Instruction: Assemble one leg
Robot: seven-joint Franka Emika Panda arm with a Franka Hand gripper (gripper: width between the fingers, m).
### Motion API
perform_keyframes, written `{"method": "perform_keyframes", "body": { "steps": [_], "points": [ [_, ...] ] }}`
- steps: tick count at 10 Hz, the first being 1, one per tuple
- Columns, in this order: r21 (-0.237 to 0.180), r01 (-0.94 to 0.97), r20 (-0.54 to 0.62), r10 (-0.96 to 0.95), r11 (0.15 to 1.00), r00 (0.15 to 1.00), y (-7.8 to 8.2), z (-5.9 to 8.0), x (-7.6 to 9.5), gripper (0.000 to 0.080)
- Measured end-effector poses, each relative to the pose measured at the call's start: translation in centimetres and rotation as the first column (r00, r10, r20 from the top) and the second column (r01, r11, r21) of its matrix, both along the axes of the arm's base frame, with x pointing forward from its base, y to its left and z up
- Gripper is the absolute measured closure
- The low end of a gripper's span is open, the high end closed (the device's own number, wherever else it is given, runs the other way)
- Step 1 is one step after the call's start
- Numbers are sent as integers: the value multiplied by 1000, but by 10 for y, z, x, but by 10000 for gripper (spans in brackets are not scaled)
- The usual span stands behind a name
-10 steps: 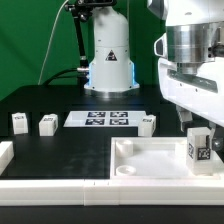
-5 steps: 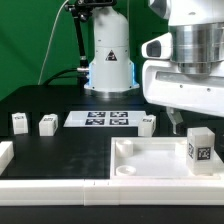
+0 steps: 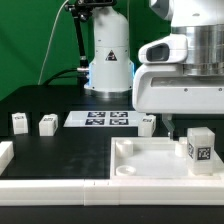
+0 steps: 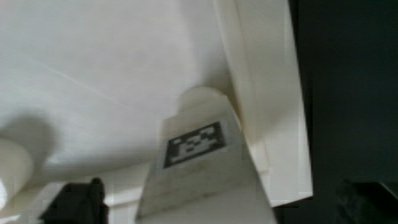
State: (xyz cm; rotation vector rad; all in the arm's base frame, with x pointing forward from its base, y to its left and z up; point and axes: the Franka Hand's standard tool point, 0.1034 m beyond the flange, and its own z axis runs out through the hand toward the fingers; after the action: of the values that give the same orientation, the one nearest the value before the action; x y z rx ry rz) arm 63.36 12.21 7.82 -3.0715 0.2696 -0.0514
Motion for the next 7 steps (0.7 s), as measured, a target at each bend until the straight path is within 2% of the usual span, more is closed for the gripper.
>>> {"method": "perform_keyframes", "body": {
  "steps": [2,3,4,5,6,7],
  "points": [
    [-8,-186,9,186,982,982,-3,-1,0,151],
    [-10,-216,10,216,976,976,-5,-1,0,151],
    [-10,-211,10,211,977,977,-5,-1,0,278],
    [-10,-211,10,211,978,977,-5,-1,0,278],
    [-10,-211,10,211,978,977,-5,-1,0,413],
    [-8,-193,9,194,981,981,-5,-1,0,413]
  ]
}}
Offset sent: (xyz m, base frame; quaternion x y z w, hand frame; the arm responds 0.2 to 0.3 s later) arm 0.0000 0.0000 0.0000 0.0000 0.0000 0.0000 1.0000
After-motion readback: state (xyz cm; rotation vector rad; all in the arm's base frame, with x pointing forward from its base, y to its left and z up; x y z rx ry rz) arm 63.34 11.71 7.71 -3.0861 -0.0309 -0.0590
